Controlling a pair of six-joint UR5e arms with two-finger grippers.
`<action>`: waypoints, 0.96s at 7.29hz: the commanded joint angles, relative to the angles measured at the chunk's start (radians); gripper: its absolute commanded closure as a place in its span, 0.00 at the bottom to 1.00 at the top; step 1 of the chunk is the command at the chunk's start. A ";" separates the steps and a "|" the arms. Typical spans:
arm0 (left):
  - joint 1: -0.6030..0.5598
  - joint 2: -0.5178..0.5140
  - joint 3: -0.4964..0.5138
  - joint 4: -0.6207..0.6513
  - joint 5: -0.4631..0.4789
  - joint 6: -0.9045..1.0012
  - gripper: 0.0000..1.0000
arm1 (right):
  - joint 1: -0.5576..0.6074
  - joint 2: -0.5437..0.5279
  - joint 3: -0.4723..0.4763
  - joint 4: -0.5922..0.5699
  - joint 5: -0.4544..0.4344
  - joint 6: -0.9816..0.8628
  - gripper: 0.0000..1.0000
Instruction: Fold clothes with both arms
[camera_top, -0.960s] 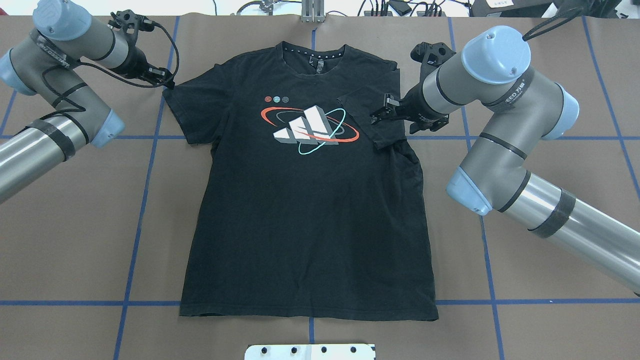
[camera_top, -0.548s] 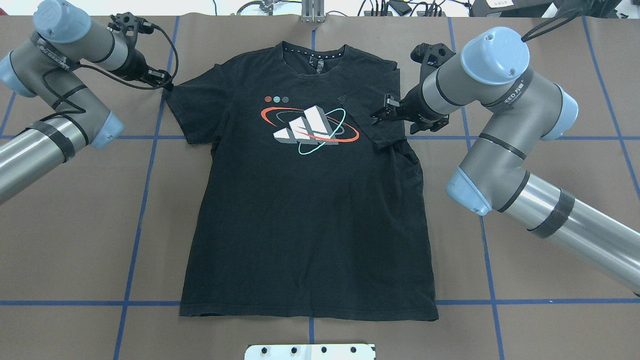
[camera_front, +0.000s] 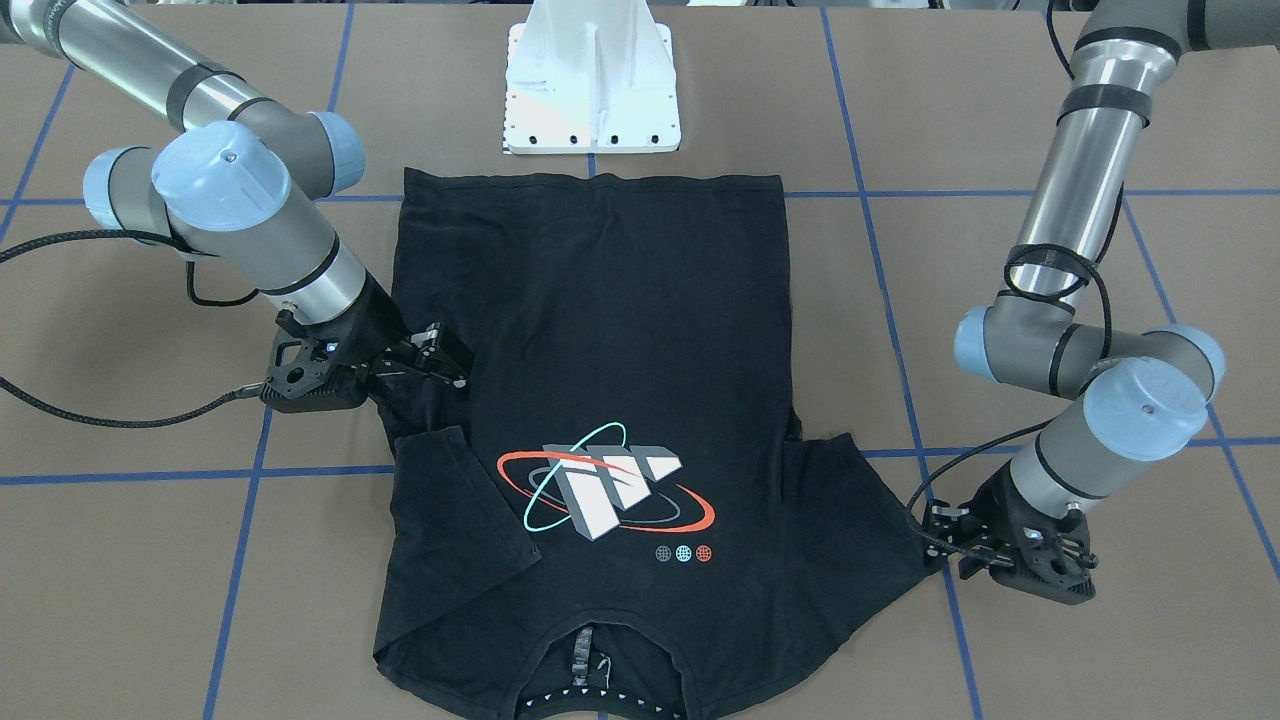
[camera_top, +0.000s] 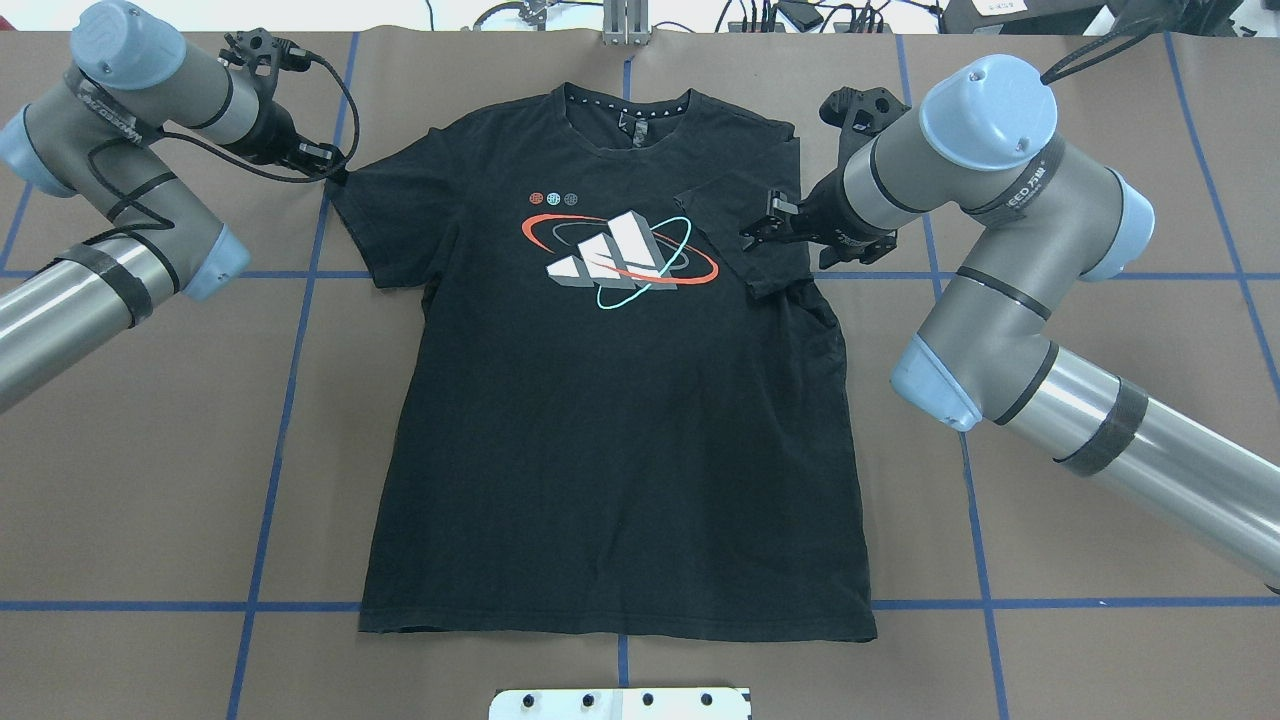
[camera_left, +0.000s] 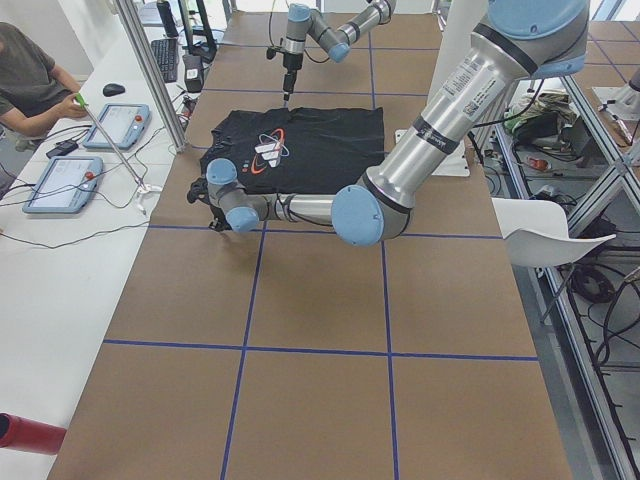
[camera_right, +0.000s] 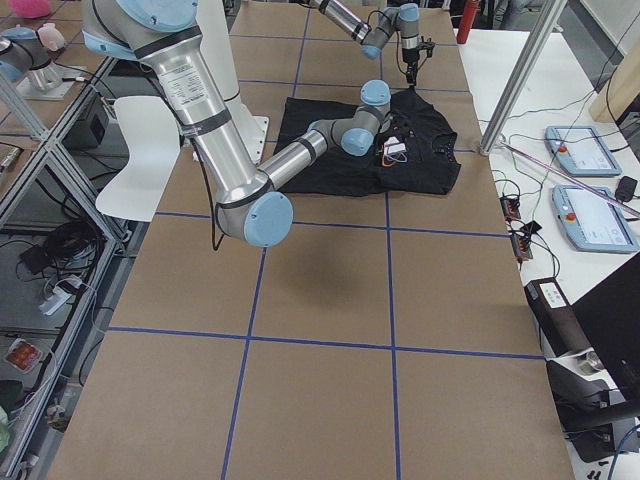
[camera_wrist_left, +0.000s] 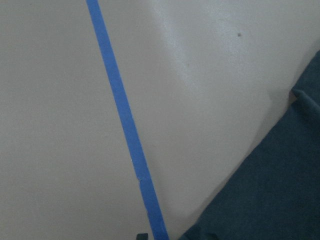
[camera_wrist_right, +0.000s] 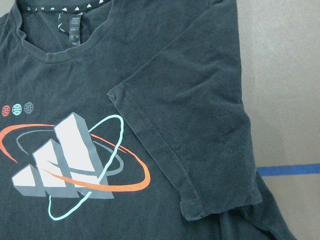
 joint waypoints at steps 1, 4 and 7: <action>0.002 0.002 -0.001 0.001 -0.001 0.000 0.54 | 0.001 0.000 -0.001 0.000 0.000 -0.005 0.01; 0.002 0.005 -0.005 0.001 -0.002 -0.003 0.54 | -0.001 0.000 -0.006 0.000 0.000 -0.008 0.01; 0.003 0.008 -0.007 0.001 -0.002 -0.003 0.88 | 0.002 0.002 -0.004 0.000 0.007 -0.008 0.00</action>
